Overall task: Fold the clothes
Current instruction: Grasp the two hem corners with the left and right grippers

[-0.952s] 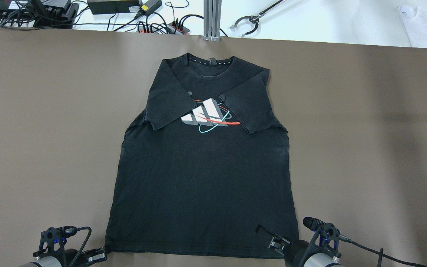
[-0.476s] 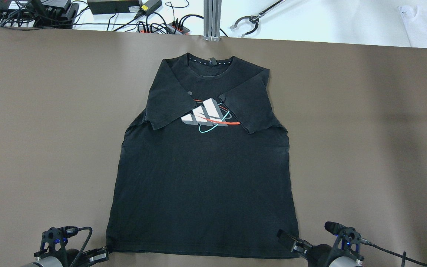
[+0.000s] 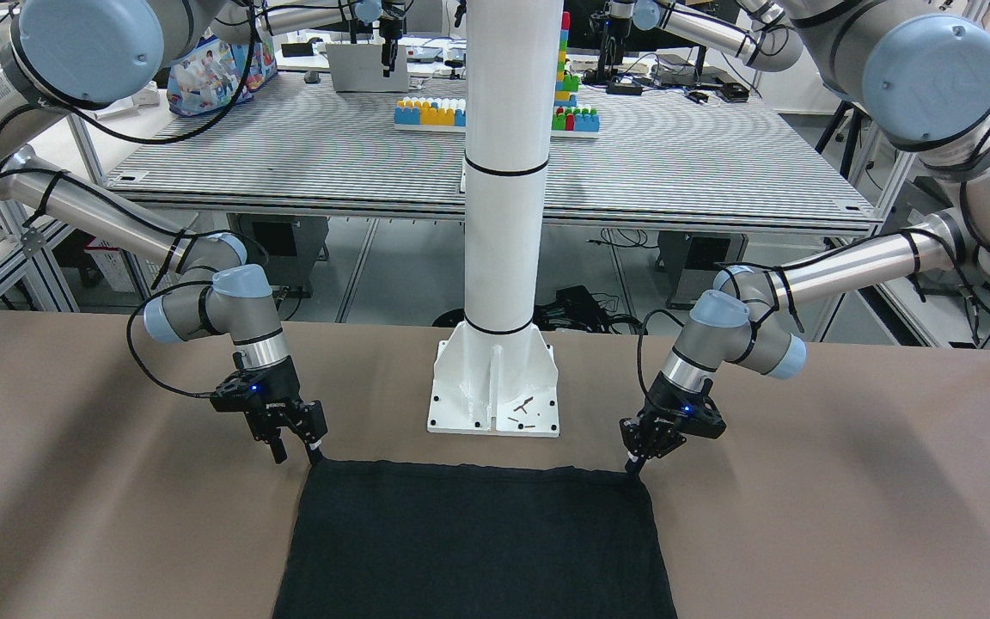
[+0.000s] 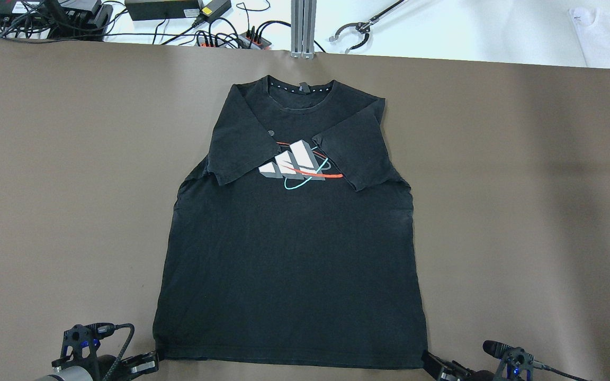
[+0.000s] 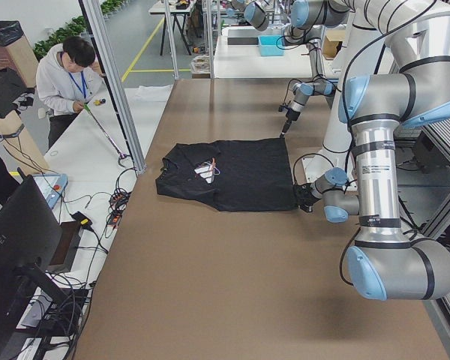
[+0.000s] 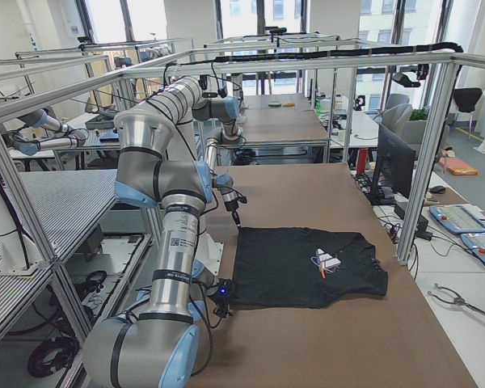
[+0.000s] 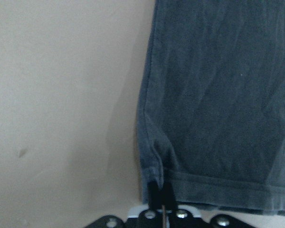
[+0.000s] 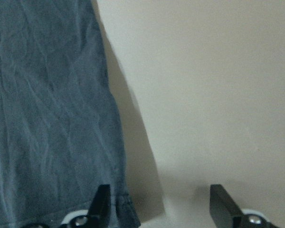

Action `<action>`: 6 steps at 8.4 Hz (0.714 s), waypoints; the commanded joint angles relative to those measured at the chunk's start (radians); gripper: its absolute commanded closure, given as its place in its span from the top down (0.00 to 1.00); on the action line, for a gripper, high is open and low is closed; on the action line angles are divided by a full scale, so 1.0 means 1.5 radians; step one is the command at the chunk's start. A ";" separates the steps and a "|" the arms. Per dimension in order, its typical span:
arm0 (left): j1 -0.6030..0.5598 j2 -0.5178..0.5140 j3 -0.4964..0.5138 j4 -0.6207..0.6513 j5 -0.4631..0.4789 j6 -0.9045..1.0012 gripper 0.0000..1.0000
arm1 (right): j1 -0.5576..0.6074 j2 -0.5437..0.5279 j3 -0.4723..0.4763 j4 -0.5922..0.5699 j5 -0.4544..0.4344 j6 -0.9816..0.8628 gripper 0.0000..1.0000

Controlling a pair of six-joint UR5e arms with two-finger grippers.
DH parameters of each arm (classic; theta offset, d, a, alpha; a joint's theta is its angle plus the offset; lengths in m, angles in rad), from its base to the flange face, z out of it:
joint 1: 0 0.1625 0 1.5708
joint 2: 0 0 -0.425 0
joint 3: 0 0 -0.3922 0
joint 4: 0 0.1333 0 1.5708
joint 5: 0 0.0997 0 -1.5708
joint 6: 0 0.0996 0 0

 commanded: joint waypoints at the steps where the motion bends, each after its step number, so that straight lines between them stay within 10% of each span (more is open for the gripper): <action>1: -0.001 -0.001 0.000 0.000 0.000 0.000 0.00 | -0.011 0.044 -0.004 -0.071 -0.009 0.002 0.58; 6: 0.000 -0.005 0.000 0.000 0.000 0.000 0.00 | -0.011 0.044 0.019 -0.076 -0.009 0.000 0.32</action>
